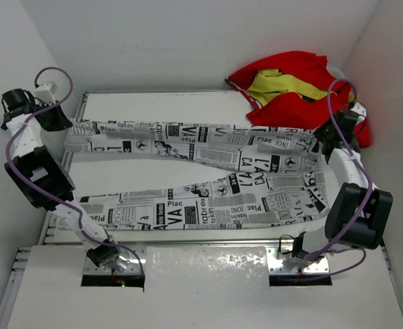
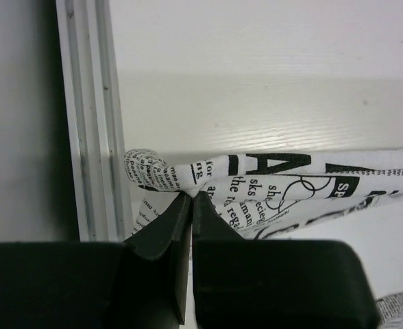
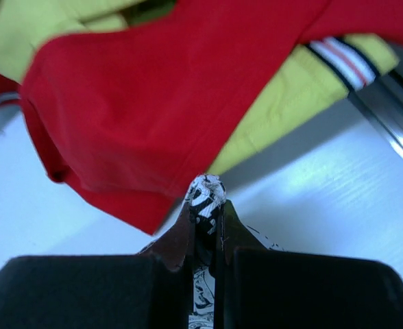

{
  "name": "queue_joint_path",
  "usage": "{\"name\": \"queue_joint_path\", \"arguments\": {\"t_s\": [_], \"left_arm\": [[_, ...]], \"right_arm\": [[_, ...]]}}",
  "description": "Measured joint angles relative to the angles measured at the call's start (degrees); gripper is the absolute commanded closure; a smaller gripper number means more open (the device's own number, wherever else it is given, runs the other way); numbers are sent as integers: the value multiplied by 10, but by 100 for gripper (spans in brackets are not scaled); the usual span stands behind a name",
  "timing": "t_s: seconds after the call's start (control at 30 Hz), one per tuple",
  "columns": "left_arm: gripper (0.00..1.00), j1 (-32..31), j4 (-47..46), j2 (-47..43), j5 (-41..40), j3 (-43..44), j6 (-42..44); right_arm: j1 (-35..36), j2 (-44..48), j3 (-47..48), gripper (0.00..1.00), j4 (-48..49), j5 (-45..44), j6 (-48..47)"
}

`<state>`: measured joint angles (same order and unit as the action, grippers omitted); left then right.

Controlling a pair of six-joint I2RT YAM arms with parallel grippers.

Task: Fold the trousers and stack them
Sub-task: Fold the trousers

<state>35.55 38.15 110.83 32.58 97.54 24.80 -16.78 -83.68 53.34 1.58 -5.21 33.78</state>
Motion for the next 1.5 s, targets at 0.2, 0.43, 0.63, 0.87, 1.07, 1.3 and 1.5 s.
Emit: {"name": "queue_joint_path", "arguments": {"t_s": [0.2, 0.43, 0.63, 0.87, 1.07, 1.3, 1.5], "left_arm": [[100, 2, 11, -72, 23, -26, 36], [100, 71, 34, -241, 15, -242, 108], [100, 150, 65, -323, -16, -403, 174], [100, 159, 66, -355, -44, -454, 219], [100, 161, 88, -374, -43, -381, 256], [100, 198, 116, -434, -56, -399, 345], [79, 255, 145, -422, -127, -509, 424]], "right_arm": [[-23, 21, -10, 100, 40, 42, 2], [-62, 139, -194, 100, 72, 42, 29], [-75, 169, -268, 100, 69, 47, 43], [-78, 170, -274, 100, 66, 45, 45], [-78, 179, -244, 100, 26, 42, 45], [-78, 262, -268, 100, -48, 7, 49], [-79, 284, -359, 100, -95, -43, 51]]}}
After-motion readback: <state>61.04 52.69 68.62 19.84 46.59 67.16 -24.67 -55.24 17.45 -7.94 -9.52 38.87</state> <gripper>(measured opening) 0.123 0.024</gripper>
